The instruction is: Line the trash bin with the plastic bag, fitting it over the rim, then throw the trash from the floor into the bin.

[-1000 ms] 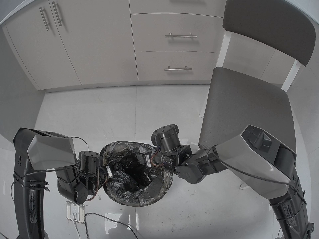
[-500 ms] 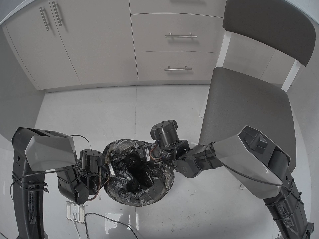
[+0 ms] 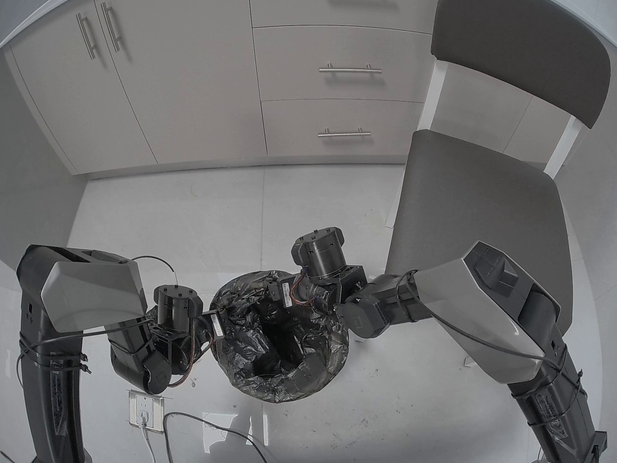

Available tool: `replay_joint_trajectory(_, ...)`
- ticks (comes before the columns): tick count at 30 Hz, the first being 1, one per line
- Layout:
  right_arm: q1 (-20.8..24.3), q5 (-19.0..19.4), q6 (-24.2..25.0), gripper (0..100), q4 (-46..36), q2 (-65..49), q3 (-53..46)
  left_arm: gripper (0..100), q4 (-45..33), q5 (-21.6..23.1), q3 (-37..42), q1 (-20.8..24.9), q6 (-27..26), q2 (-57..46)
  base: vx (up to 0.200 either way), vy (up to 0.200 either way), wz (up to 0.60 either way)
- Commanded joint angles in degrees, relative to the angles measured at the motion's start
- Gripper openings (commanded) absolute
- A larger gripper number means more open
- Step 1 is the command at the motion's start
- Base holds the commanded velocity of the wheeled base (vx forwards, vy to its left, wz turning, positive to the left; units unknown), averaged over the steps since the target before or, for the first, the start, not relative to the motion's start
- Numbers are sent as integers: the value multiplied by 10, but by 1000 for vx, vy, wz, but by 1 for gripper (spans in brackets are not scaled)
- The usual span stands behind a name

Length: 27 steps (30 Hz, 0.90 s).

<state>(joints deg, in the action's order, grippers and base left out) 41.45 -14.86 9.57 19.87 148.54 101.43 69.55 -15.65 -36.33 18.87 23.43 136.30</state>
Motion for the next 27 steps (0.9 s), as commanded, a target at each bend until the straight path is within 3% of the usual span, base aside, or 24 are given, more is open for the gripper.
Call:
replay_joint_trajectory(1,0,1,1,100,2,1,3,100,1,0,-1,-1,0,-2,0,0,0)
replay_joint_trajectory(13,-6,0,0,100,1,24,31,100,1,0,-1,-3,2,-2,0,0,0)
replay_joint_trajectory(27,-33,0,0,100,-38,97,132,100,1,0,-4,-5,2,-2,0,0,0)
